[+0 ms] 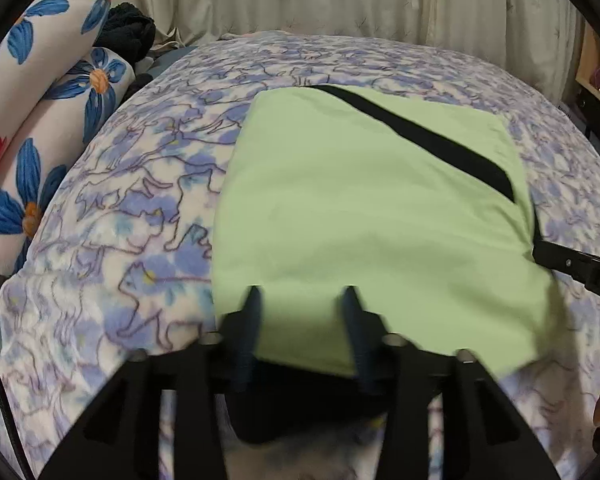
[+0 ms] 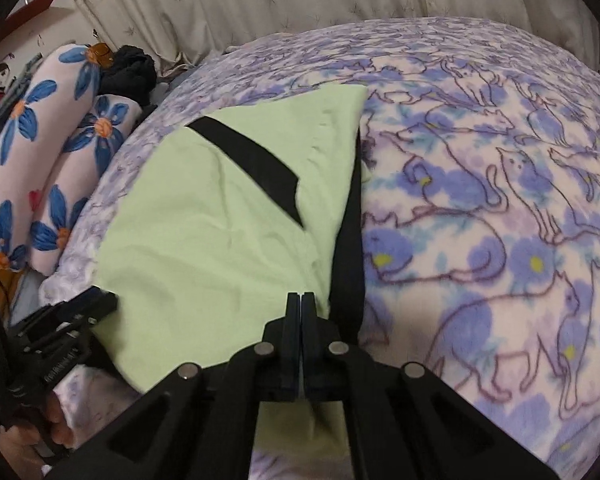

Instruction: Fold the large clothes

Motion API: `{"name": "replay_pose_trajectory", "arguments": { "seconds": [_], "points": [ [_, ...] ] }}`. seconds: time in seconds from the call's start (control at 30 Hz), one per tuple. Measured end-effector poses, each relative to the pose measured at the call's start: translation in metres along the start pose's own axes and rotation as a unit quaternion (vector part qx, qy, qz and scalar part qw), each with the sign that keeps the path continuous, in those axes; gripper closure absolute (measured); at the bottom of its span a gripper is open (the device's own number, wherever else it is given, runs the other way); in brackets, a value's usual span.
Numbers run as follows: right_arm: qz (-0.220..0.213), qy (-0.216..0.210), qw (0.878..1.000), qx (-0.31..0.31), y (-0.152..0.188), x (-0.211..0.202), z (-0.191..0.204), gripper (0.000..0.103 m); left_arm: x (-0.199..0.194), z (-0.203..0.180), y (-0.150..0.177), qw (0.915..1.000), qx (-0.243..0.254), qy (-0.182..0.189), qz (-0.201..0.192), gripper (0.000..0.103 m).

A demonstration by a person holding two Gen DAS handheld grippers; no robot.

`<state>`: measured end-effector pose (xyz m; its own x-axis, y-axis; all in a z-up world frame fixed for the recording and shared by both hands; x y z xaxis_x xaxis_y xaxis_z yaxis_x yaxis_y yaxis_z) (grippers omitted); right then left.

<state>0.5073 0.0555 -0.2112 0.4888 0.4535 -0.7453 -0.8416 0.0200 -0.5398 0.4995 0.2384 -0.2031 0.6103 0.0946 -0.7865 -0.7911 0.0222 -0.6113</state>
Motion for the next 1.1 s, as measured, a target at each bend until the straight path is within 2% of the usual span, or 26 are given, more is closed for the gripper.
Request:
{"name": "replay_pose_trajectory", "arguments": {
  "seconds": [0.07, 0.13, 0.2, 0.33, 0.4, 0.53, 0.63, 0.7, 0.8, 0.9, 0.93, 1.0, 1.1],
  "points": [
    [-0.002, -0.002, 1.0, -0.014, 0.005, -0.014, 0.011, 0.102, -0.017, -0.006, 0.004, 1.0, 0.005, 0.003, -0.008, 0.048],
    [0.005, -0.005, 1.0, -0.019, 0.014, -0.03, 0.02, 0.101, -0.033, -0.011, 0.008, 0.9999, 0.008, 0.005, -0.009, 0.04],
    [0.014, -0.007, 1.0, -0.016, 0.025, -0.043, 0.026, 0.101, -0.05, -0.014, 0.012, 0.9999, 0.003, 0.009, -0.008, 0.024],
    [0.021, -0.009, 1.0, -0.021, 0.049, -0.078, 0.035, 0.1, -0.093, -0.024, 0.022, 0.9996, -0.007, 0.024, -0.014, 0.023],
    [0.025, -0.011, 0.999, -0.02, 0.061, -0.096, 0.038, 0.1, -0.117, -0.032, 0.032, 0.9994, -0.007, 0.031, -0.012, 0.019],
    [0.021, -0.012, 1.0, -0.015, 0.088, -0.139, 0.038, 0.1, -0.16, -0.049, 0.056, 0.9988, -0.008, 0.048, -0.001, 0.018],
    [0.011, -0.01, 1.0, -0.011, 0.109, -0.172, 0.037, 0.09, -0.195, -0.06, 0.073, 0.998, -0.015, 0.06, -0.008, 0.018],
    [-0.001, -0.006, 1.0, -0.007, 0.123, -0.195, 0.035, 0.07, -0.221, -0.07, 0.088, 0.9968, -0.028, 0.074, -0.014, 0.015],
    [-0.021, 0.004, 1.0, -0.004, 0.142, -0.224, 0.028, 0.064, -0.248, -0.082, 0.11, 0.9953, -0.04, 0.087, -0.018, 0.004],
    [-0.025, 0.017, 1.0, 0.006, 0.161, -0.246, 0.019, 0.062, -0.273, -0.095, 0.133, 0.9958, -0.039, 0.078, -0.027, 0.001],
    [-0.027, 0.02, 0.999, 0.008, 0.168, -0.252, 0.017, 0.06, -0.281, -0.099, 0.141, 0.9962, -0.039, 0.073, -0.029, 0.001],
    [-0.032, 0.029, 0.999, 0.011, 0.183, -0.267, 0.013, 0.051, -0.294, -0.106, 0.156, 0.9966, -0.039, 0.065, -0.032, 0.001],
    [-0.041, 0.041, 0.998, 0.009, 0.204, -0.289, 0.01, 0.043, -0.315, -0.118, 0.174, 0.9959, -0.042, 0.075, -0.031, 0.001]
  ]
}}
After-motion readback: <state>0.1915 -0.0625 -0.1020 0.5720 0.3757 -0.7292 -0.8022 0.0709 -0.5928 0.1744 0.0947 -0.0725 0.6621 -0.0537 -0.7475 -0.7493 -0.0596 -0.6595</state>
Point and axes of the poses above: each gripper's, at about its wrist camera, not at the fingertips, and x roughly the way its jaws point, z to its left, y to its underside, the point moved 10 cm from there along x, roughly the way its jaws point, and after that the axes turned 7 degrees about -y, right-handed, at the moved point
